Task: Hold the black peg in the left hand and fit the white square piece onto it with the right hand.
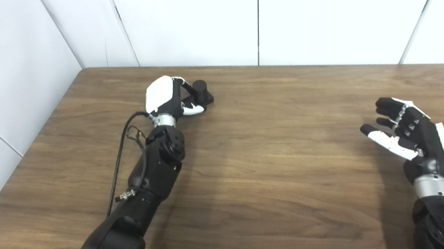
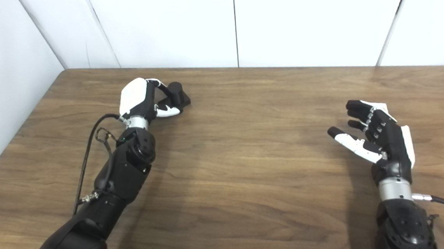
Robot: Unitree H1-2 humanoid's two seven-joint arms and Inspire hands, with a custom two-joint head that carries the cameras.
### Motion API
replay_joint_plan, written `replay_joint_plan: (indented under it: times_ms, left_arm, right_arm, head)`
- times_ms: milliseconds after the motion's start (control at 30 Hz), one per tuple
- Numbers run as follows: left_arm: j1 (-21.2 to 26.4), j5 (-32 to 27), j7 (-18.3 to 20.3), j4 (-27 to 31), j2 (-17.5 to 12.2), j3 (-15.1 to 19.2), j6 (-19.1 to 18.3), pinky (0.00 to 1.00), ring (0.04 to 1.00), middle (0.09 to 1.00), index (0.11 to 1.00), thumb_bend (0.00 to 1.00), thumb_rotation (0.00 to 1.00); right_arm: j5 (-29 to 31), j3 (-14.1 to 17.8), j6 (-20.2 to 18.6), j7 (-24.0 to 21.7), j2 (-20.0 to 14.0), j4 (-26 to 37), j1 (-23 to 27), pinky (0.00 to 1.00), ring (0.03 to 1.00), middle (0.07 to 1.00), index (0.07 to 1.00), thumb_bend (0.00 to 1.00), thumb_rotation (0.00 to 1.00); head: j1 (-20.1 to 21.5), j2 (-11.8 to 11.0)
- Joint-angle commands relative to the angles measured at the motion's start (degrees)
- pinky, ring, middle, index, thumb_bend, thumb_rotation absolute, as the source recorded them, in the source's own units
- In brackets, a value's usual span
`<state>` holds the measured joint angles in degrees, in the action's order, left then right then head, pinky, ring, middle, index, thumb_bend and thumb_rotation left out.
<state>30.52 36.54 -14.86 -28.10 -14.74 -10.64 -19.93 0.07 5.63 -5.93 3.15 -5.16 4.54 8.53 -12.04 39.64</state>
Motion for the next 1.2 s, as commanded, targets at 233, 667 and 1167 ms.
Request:
replay_joint_plan:
  times_ms: [233,667,1167]
  left_arm:
    - [-0.98,-5.09,8.12,0.55,-3.92,-1.91,8.33,0.88,0.903,0.86,0.49,0.52,0.07]
    - [-3.91,-11.6,21.09,9.06,-6.24,-5.01,16.23,0.84,0.937,0.906,0.494,0.52,0.08]
    - [-6.54,-10.35,24.53,16.66,-3.66,-8.99,21.29,0.91,0.963,0.923,0.494,0.52,0.08]
  right_arm:
    - [0.21,0.42,0.5,-0.19,-0.73,2.92,2.26,0.67,0.753,0.738,0.662,0.62,0.06]
    - [-0.61,0.52,-0.2,-0.08,-1.04,3.15,2.96,0.67,0.743,0.729,0.659,0.63,0.08]
    - [-0.85,0.25,-0.41,-0.18,-1.31,3.69,3.02,0.67,0.754,0.726,0.655,0.64,0.09]
  head:
    - [1.01,0.14]
    - [1.15,0.35]
    - [2.54,0.87]
